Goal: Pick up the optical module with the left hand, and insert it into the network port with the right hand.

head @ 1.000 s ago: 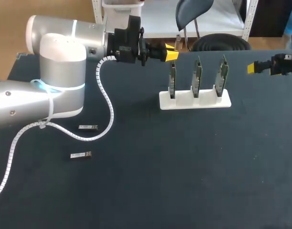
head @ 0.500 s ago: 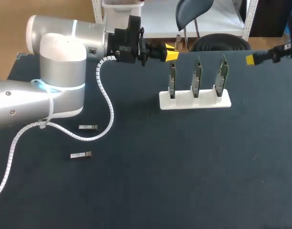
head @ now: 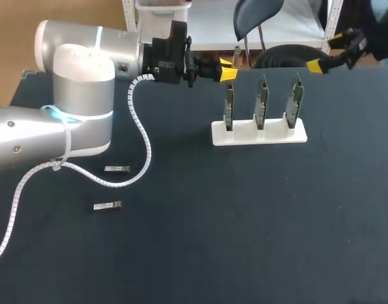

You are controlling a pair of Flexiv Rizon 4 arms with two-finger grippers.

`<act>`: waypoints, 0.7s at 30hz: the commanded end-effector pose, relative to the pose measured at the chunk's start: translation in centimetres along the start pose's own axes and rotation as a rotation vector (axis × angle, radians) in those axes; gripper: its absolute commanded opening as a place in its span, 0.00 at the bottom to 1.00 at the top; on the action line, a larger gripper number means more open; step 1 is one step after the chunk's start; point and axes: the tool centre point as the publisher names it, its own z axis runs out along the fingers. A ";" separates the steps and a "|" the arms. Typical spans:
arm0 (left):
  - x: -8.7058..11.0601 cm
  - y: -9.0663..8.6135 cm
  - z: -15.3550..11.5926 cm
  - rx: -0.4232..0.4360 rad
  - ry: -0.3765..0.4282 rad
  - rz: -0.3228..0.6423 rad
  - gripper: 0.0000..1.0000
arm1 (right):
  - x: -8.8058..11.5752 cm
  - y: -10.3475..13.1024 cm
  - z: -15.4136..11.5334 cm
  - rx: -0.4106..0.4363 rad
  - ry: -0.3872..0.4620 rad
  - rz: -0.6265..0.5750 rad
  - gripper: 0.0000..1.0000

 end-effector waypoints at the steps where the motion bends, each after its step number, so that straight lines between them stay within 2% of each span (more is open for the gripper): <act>1: 0.1 0.1 0.1 -0.001 -0.003 0.001 0.00 | -1.0 -0.1 2.0 -0.480 -0.026 -0.164 1.00; 12: 0.1 0.1 0.1 -0.001 -0.003 0.001 0.00 | -3.3 2.2 4.5 -0.624 -0.037 -0.300 1.00; 21: 0.1 0.1 0.1 -0.001 -0.003 0.001 0.00 | -5.1 3.1 6.4 -0.661 -0.067 -0.309 1.00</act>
